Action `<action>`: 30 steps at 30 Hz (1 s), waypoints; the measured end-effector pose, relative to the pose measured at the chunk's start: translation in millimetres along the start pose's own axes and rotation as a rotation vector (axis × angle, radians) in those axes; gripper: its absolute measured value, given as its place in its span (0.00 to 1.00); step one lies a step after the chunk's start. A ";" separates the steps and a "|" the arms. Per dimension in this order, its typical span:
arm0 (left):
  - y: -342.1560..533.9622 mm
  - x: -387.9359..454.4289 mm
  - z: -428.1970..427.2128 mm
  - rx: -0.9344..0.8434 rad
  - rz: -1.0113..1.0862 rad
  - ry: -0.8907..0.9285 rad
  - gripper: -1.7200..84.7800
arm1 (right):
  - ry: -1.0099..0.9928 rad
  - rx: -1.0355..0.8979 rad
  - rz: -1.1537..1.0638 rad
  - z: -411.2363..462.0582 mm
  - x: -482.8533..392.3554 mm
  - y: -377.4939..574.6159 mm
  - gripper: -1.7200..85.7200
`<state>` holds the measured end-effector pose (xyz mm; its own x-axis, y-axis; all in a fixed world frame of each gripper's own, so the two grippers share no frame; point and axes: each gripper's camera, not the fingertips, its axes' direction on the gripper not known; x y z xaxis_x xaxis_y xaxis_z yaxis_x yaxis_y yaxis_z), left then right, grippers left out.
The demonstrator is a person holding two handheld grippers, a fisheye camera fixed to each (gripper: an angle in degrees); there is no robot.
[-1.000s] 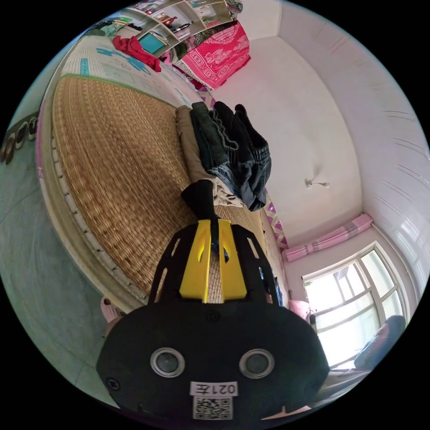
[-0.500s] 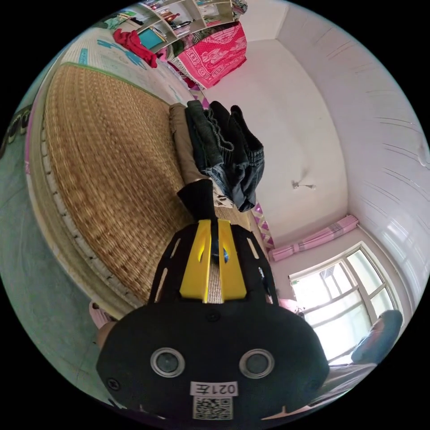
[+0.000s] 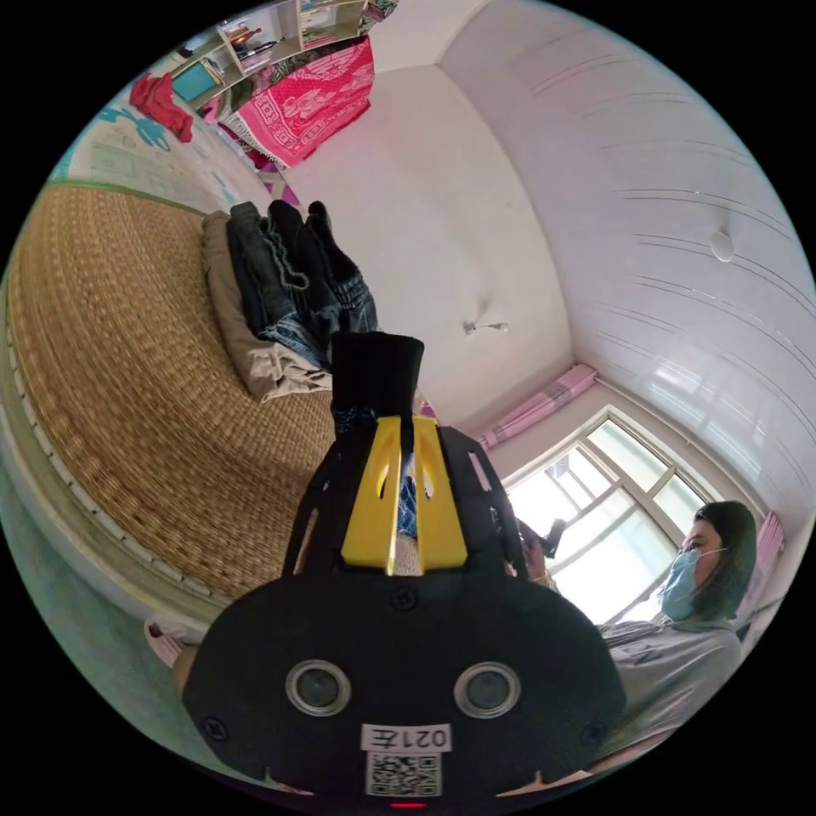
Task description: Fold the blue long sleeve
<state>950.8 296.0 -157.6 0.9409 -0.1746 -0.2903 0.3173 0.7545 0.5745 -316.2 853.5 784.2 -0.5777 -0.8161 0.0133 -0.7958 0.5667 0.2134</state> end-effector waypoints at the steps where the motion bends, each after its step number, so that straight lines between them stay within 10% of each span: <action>1: -6.7 7.5 0.7 -0.013 0.016 0.002 0.01 | -0.028 -0.045 -0.028 45.0 -25.6 -12.2 0.03; 7: -44.5 48.4 8.8 -0.047 0.062 0.007 0.01 | -0.040 -0.309 -0.077 230.3 -102.1 -8.8 0.03; 15: -119.5 132.6 27.5 -0.031 0.162 0.030 0.01 | -0.070 -0.420 -0.106 249.1 -128.0 -44.8 0.16; 20: -168.5 242.8 80.3 -0.014 0.289 0.085 0.01 | -0.349 -0.167 0.111 137.5 -65.8 -45.8 0.16; 30: -163.8 586.2 410.7 -0.366 0.710 0.190 0.01 | -0.207 0.118 0.365 -140.9 44.1 135.5 0.12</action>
<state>1499.1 -189.9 -107.5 0.8564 0.5076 -0.0949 -0.4362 0.8094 0.3933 -423.9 878.4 951.3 -0.8396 -0.5270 -0.1315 -0.5411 0.8328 0.1172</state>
